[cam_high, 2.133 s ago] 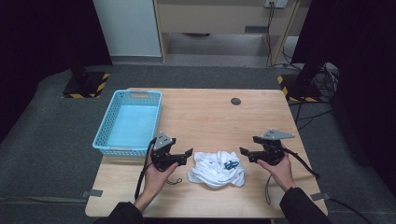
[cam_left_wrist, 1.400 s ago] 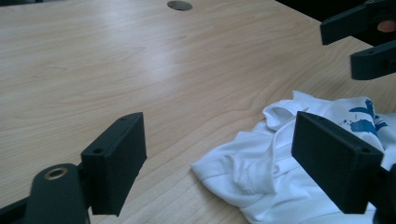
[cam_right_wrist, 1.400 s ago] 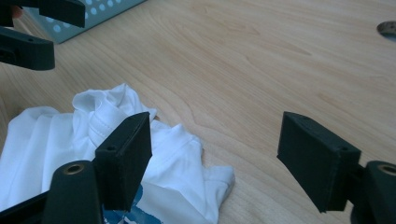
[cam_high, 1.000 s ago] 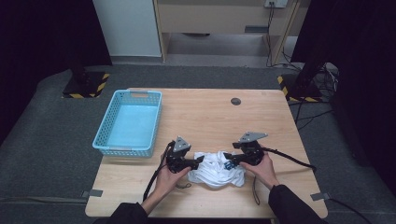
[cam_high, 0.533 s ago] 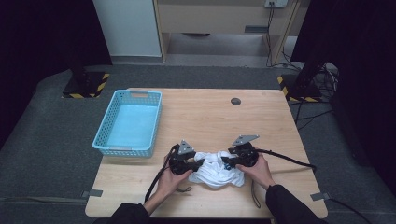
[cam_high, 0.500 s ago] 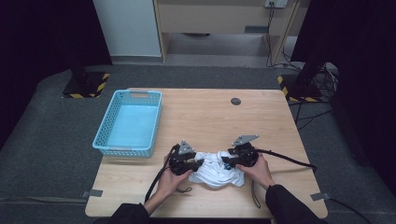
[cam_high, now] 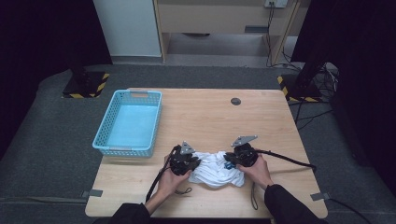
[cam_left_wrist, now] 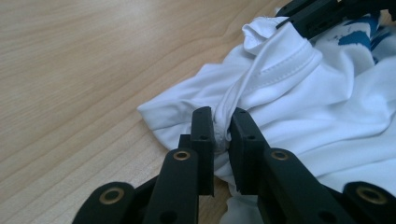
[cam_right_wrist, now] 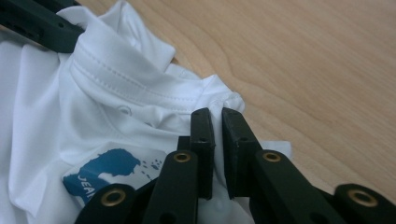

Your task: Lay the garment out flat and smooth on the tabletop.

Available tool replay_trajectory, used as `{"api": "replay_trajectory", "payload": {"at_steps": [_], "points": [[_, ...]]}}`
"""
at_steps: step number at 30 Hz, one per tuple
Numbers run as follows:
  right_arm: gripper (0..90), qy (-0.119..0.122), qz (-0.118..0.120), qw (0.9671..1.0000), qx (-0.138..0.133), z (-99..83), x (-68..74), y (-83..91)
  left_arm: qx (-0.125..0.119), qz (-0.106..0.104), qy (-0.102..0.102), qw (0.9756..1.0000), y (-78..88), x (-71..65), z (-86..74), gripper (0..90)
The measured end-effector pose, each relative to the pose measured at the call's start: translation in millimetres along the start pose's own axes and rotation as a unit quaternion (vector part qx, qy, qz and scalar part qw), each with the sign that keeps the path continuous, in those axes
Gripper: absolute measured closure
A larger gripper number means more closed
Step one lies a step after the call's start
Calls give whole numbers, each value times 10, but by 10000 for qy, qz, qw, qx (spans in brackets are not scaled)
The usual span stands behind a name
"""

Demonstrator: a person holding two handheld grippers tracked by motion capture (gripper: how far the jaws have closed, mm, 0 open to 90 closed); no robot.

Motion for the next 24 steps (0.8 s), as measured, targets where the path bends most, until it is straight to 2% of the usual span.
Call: {"api": "replay_trajectory", "payload": {"at_steps": [4,7,11,14,18,20,24], "points": [[858,-81,-142,9995,-282,43,-30,117,-308,-40,110,9995,138,12,86,817],[861,-221,-252,9983,-478,56,-59,195,-577,-47,246,9980,249,37,141,821],[861,-439,-397,9955,-747,73,-112,311,-746,66,316,9967,312,71,200,823],[862,-560,-504,9923,-987,99,-131,415,-796,125,313,9963,323,62,233,823],[862,-560,-663,9877,-1298,155,-127,547,-915,178,315,9951,359,52,312,822],[862,-543,-719,9854,-1445,190,-122,615,-983,224,246,9946,390,45,365,822],[861,-472,-836,9828,-1576,244,-121,726,-1168,311,121,9926,445,22,494,824]]}}
Point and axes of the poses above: each handheld gripper's, and its own axes: y roughly backward along the jaws, z roughly out of its top, x roughly to its left, the point moved 1 cm from there along -y, roughly forward along the jaws, and after that the axes turned 7 degrees about y, right-handed, at the moved point
